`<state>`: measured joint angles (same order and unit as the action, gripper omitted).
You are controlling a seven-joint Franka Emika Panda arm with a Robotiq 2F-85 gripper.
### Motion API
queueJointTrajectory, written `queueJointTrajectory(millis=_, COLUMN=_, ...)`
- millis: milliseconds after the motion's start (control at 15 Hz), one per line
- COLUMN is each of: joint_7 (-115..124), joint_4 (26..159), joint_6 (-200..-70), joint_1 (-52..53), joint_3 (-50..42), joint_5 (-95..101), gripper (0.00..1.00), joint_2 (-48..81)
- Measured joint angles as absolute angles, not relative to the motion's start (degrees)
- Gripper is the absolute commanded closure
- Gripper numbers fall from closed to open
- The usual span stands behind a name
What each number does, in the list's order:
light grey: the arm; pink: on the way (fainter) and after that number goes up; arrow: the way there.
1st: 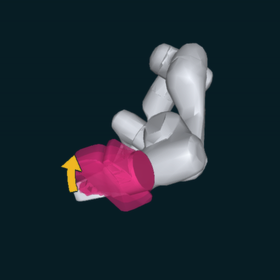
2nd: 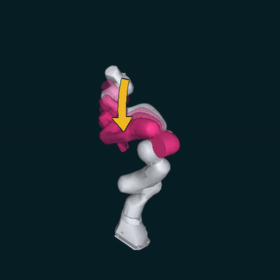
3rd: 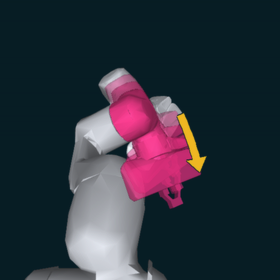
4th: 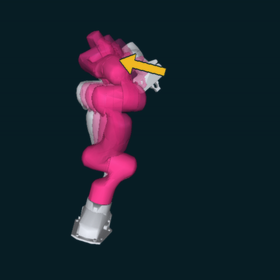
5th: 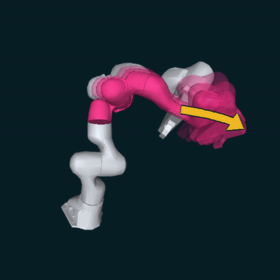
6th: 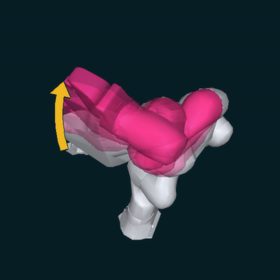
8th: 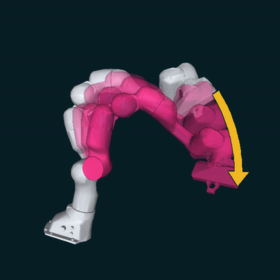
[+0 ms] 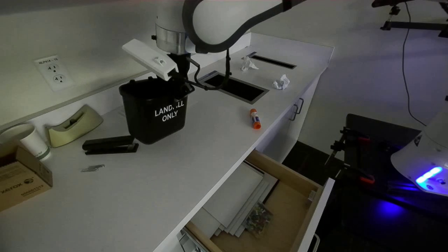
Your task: Move the landfill bin closer to the stapler
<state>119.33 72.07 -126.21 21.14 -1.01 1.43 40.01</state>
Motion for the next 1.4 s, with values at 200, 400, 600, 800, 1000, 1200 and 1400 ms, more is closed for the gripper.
queueJointTrajectory(millis=200, joint_7=121.4, joint_4=67.2, joint_6=-124.4, joint_1=19.9, joint_3=-1.0, joint_5=1.3, gripper=0.98, joint_2=44.0)
queueJointTrajectory(millis=400, joint_7=121.6, joint_4=62.7, joint_6=-124.4, joint_1=19.3, joint_3=-1.2, joint_5=1.5, gripper=0.98, joint_2=47.5)
queueJointTrajectory(millis=600, joint_7=121.6, joint_4=58.9, joint_6=-122.5, joint_1=19.3, joint_3=-1.3, joint_5=1.6, gripper=0.98, joint_2=50.1)
queueJointTrajectory(millis=800, joint_7=121.6, joint_4=55.4, joint_6=-118.5, joint_1=19.5, joint_3=-1.3, joint_5=1.7, gripper=0.98, joint_2=51.7)
queueJointTrajectory(millis=1000, joint_7=121.6, joint_4=52.4, joint_6=-114.2, joint_1=19.6, joint_3=-1.3, joint_5=1.7, gripper=0.98, joint_2=52.8)
queueJointTrajectory(millis=1200, joint_7=121.6, joint_4=50.0, joint_6=-111.1, joint_1=19.9, joint_3=-1.3, joint_5=1.7, gripper=0.60, joint_2=53.9)
queueJointTrajectory(millis=1400, joint_7=121.6, joint_4=49.2, joint_6=-109.5, joint_1=20.2, joint_3=-1.3, joint_5=1.7, gripper=0.39, joint_2=54.6)
